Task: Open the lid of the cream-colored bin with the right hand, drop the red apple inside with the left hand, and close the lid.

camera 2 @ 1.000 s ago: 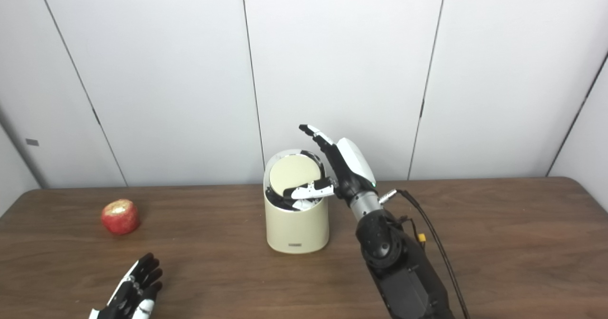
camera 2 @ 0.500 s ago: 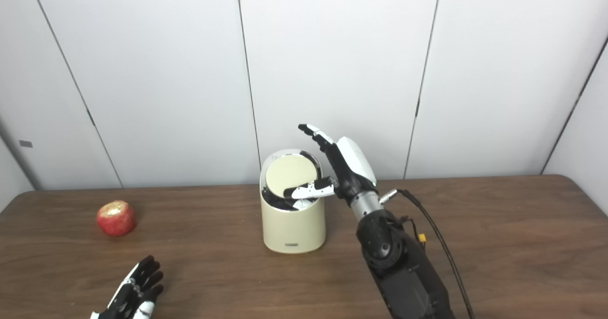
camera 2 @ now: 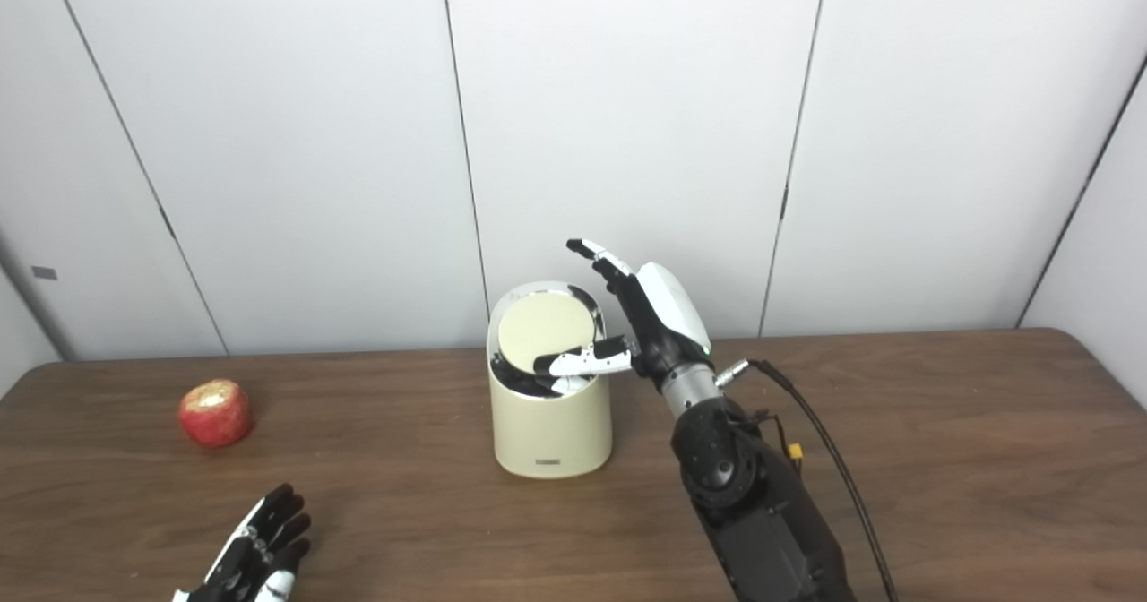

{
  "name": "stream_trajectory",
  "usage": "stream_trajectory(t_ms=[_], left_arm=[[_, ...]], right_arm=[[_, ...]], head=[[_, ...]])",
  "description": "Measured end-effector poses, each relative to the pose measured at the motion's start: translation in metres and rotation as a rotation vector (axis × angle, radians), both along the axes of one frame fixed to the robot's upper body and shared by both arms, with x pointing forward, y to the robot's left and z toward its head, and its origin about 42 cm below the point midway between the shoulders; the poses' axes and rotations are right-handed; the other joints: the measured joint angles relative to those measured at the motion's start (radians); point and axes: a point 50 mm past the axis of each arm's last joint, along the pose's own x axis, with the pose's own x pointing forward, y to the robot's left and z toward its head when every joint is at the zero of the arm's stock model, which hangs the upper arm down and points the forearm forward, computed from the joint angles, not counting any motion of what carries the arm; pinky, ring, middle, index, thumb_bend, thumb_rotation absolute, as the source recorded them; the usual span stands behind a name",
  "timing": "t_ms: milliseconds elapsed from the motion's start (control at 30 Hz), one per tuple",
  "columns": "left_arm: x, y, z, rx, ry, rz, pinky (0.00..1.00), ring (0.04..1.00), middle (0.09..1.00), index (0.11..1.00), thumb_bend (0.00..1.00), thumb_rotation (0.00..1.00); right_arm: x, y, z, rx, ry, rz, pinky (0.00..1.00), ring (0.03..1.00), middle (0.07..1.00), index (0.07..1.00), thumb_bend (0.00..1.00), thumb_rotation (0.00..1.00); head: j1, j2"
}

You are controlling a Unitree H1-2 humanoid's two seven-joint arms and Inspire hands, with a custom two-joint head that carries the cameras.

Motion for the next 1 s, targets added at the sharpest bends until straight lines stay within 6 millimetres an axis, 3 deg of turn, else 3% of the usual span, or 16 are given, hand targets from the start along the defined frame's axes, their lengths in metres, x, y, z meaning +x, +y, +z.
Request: stream_trajectory(t_ms=[400,567,767,1000], left_arm=[[0.0,0.0,0.0,0.001,0.001,-0.001,0.9,0.911,0.927,0.944,0.29,0.4],[-0.001,-0.001,0.0,0.001,0.0,-0.003,0.89,0.91,0.925,0.945,0.3,0.41],[0.0,-0.002,0.0,0.003,-0.001,-0.009,0.91,0.915,0.931,0.952,0.31,0.44],[0.0,-0.002,0.001,0.002,-0.004,-0.01,0.9,0.912,0.931,0.949,0.32,0.46]], right_arm=[[-0.002,0.009,-0.002,-0.061,-0.095,-0.002,0.8,0.855,0.871,0.852,0.81,0.17],[-0.003,0.009,0.003,-0.18,-0.183,0.023,0.81,0.852,0.862,0.848,0.78,0.11],[-0.004,0.011,0.011,-0.3,-0.266,0.047,0.82,0.853,0.87,0.854,0.85,0.01],[-0.003,0.009,0.016,-0.333,-0.281,0.056,0.81,0.851,0.866,0.844,0.9,0.0]], head=[[-0.002,0.002],[-0.002,0.002],[-0.005,0.006],[-0.006,0.011]])
